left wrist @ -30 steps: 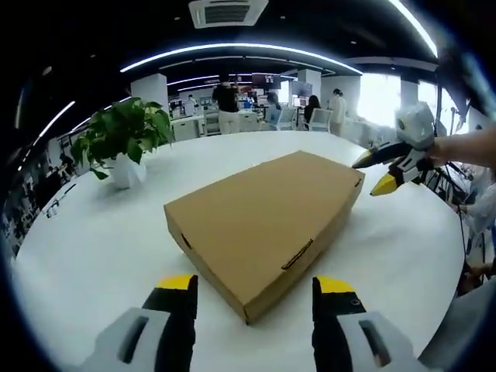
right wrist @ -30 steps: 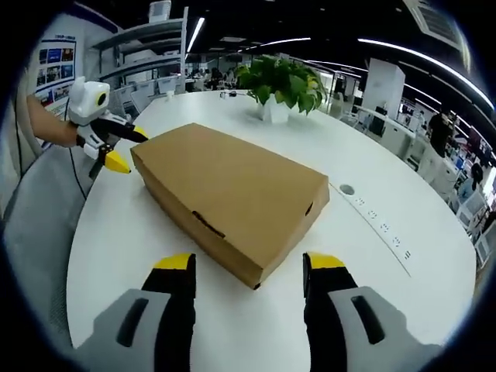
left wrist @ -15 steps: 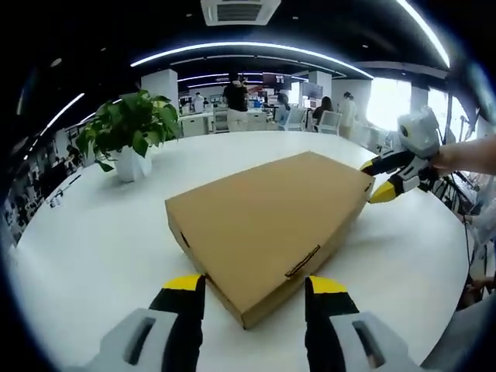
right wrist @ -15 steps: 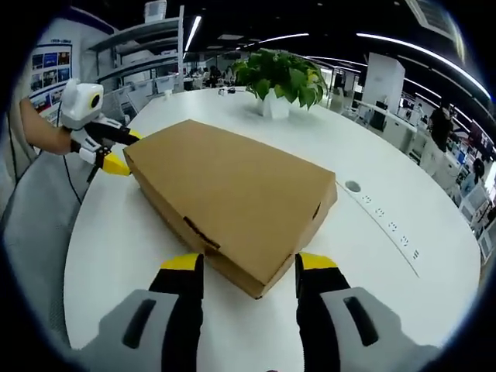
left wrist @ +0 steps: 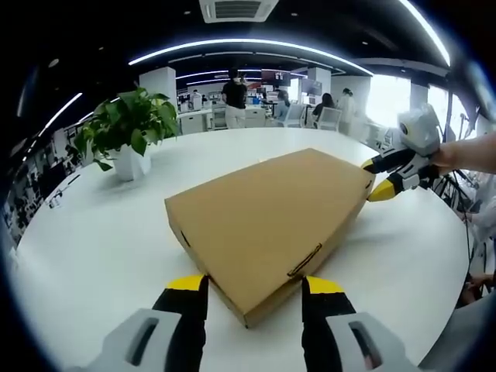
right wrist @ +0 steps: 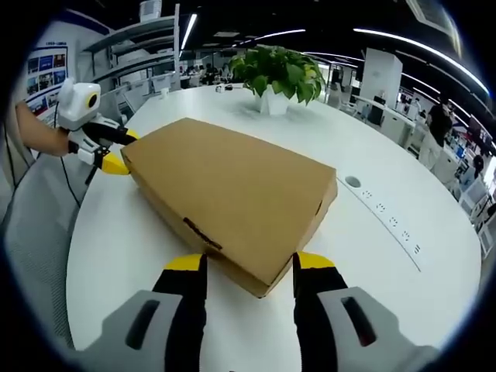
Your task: Operate the shoe box by opening the lid, removing the specified soft item, and placing it in the target area until the item is outside and the box remains undamaged.
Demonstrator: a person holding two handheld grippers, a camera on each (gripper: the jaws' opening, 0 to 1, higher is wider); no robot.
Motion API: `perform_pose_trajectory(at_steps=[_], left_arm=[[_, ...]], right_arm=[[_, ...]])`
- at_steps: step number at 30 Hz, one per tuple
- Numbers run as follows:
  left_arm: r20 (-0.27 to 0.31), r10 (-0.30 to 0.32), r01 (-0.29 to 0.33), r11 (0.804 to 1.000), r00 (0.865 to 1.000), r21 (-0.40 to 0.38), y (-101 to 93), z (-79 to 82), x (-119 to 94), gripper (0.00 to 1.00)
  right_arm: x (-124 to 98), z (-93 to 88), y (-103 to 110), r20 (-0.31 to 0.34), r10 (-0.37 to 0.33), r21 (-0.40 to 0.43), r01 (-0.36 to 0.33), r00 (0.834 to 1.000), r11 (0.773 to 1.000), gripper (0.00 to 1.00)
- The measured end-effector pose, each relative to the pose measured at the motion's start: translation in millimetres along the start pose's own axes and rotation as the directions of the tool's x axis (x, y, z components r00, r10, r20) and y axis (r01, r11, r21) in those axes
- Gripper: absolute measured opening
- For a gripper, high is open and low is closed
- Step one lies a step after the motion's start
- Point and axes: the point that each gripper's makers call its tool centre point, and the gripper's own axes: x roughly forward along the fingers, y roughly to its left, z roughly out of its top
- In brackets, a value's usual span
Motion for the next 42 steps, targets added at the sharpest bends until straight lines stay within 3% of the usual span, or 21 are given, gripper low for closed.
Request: perform_pose_trajectory(at_steps=[19,42], left_arm=[[-0.026,-0.031,0.032,0.999,0.999,0.021,7.7,-5.1,-5,0.47],[-0.07,-0.092,0.095,0.994,0.993,0.048,25.8,-14.9,-17,0.45]], right_arm=[[-3,-1.5,15,0.003,-0.017,0.05,0.017,1.0,0.999,0.39],[-4,-1.4,50,-0.014,-0.081,0.115,0.082,0.997,0.99,0.39]])
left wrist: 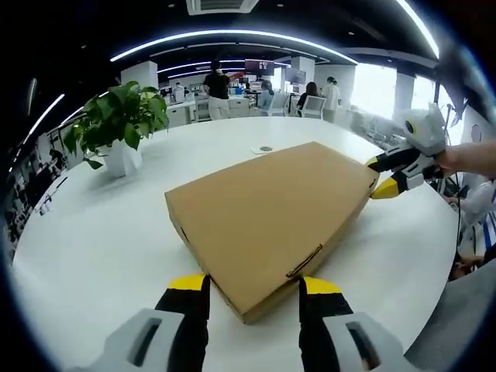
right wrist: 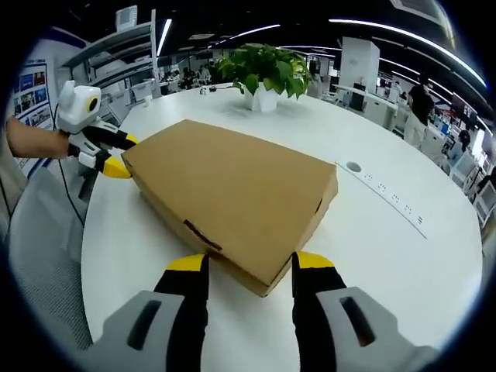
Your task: Operate the shoe box by opening the lid, removing the specified soft item, and placing it in the target area until the item is outside and the box remains undamaged.
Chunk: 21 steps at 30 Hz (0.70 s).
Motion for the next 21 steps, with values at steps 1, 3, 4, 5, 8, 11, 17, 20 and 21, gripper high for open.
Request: perform_pose_trajectory(at_steps=[1,3,4,5,8,11,17,20,21], left_arm=[[-0.001,-0.003,0.003,1.0,1.0,0.002,0.8,-0.5,0,0.45],[-0.003,-0.009,0.009,1.0,1.0,0.006,3.0,-1.8,-1,0.45],[-0.005,-0.011,0.011,1.0,1.0,0.006,3.8,-2.4,-2,0.45],[-0.007,-0.015,0.015,1.0,1.0,0.006,4.7,-3.3,-3,0.45],[-0.013,-0.023,0.023,1.0,1.0,0.007,7.1,-5.3,-5,0.45],[-0.02,-0.03,0.031,0.999,0.999,0.013,8.2,-6.9,-8,0.45],[-0.035,-0.052,0.053,0.998,0.998,0.031,9.7,-10.4,-16,0.45],[-0.042,-0.069,0.07,0.997,0.997,0.044,12.1,-13.1,-20,0.45],[-0.044,-0.072,0.074,0.996,0.996,0.046,12.9,-13.6,-21,0.45]], right_arm=[[0,-0.1,1,-0.001,-0.004,0.004,0.004,1.0,1.0,0.39],[0,-0.8,5,-0.002,-0.012,0.009,0.012,1.0,1.0,0.39],[0,-1.1,7,-0.002,-0.016,0.014,0.016,1.0,1.0,0.39],[-1,-1.2,8,-0.002,-0.018,0.015,0.018,1.0,1.0,0.39],[-1,-2.0,14,-0.002,-0.027,0.025,0.027,1.0,0.999,0.38],[-2,-2.4,20,-0.004,-0.035,0.034,0.035,0.999,0.999,0.38],[-3,-3.7,34,-0.02,-0.056,0.052,0.057,0.998,0.997,0.38],[-4,-4.7,41,-0.014,-0.06,0.061,0.061,0.998,0.996,0.38],[-5,-4.9,44,-0.013,-0.061,0.067,0.062,0.998,0.996,0.38]])
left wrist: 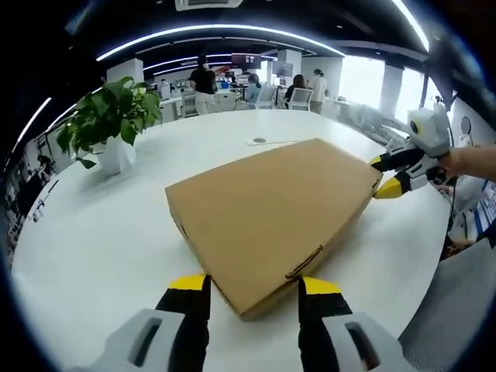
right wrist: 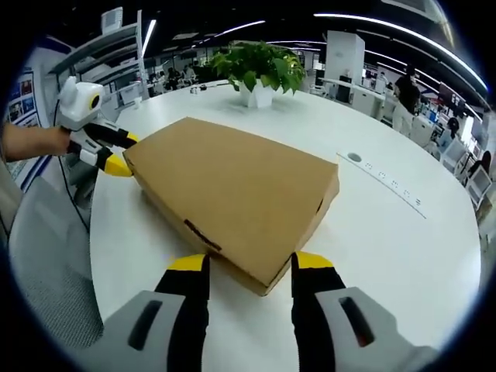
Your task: Operate the shoe box by opening the lid, removing the specified soft item, and placing it in the target area until the item is outside and the box remains undamaged.
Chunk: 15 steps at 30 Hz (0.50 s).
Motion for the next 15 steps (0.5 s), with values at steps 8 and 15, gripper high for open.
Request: perform_pose_trajectory(at_steps=[8,15], left_arm=[[-0.039,-0.033,0.034,0.999,0.999,0.031,7.1,-6.8,-9,0.45],[-0.064,-0.054,0.058,0.997,0.996,0.056,14.2,-13.7,-18,0.45]], right_arm=[[-3,-2.7,19,0.002,-0.006,0.017,0.006,1.0,1.0,0.36],[-5,-4.4,38,0.005,-0.012,0.025,0.011,1.0,1.0,0.34]])
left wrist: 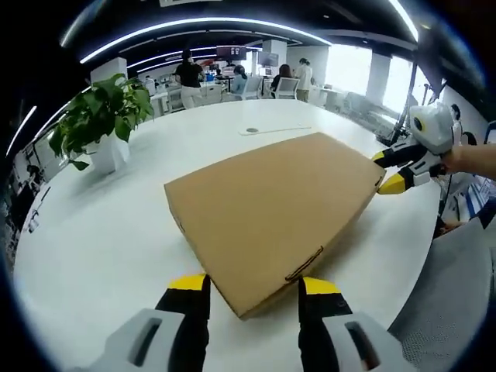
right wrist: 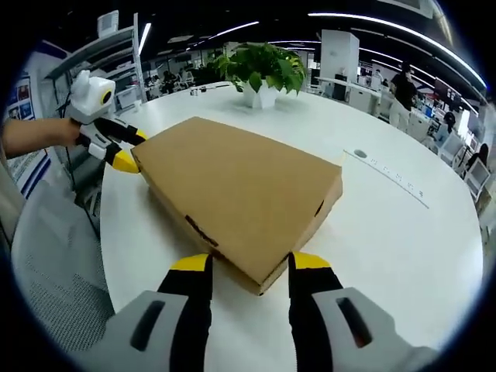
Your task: Operate the shoe box by opening the lid, removing the specified soft item, and placing it in the target area until the item is outside and the box remains undamaged.
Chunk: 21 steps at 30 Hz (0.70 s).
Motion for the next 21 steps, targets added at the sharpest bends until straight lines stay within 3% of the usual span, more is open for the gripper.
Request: perform_pose_trajectory(at_steps=[21], left_arm=[[-0.068,-0.055,0.061,0.994,0.996,0.096,20.1,-21.4,-19,0.46]], right_arm=[[-7,-7.5,53,-0.007,0.015,-0.007,-0.015,1.0,1.0,0.3]])
